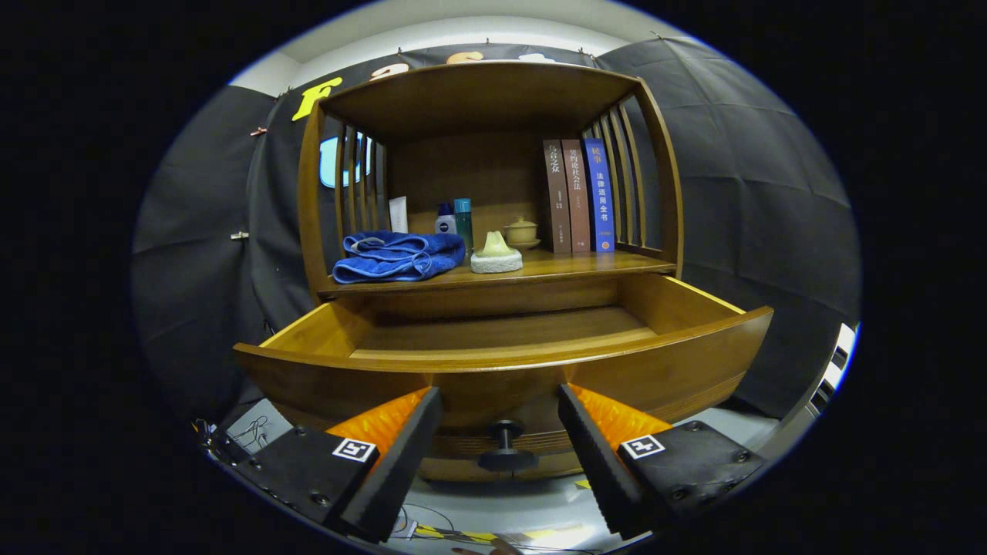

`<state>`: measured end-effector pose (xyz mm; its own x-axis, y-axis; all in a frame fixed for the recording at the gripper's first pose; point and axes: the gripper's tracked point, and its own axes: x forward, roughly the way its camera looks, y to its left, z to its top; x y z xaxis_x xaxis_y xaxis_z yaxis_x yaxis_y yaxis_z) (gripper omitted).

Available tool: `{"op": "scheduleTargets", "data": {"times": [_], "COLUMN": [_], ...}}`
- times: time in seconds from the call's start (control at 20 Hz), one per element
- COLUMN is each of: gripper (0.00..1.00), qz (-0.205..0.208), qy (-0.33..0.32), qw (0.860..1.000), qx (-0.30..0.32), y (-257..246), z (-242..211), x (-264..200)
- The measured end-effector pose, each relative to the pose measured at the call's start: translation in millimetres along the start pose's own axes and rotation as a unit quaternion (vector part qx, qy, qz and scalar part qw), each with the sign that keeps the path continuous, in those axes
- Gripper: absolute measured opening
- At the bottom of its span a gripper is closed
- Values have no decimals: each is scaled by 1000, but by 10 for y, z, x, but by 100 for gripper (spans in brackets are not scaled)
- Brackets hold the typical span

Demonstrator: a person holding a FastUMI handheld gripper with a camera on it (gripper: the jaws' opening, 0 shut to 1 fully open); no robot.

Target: Pull open the drawer, take out the items inside it, and place them on the countertop above the cabinet.

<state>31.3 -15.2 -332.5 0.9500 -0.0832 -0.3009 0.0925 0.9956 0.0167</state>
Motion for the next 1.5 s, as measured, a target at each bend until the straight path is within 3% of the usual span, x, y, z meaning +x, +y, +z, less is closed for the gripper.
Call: {"op": "scheduleTargets", "data": {"times": [0.5, 0.75, 1.05, 1.5], "gripper": [100, 100, 100, 100], "qz": [5, 3, 10, 15], "qy": [-23, -21, -21, -41], "qw": [1000, 1000, 1000, 999], "qx": [4, 6, 20, 10], "y": [46, 72, 88, 84], "z": [311, 380, 401, 703], "x": [1096, 1432, 1395, 731]}}
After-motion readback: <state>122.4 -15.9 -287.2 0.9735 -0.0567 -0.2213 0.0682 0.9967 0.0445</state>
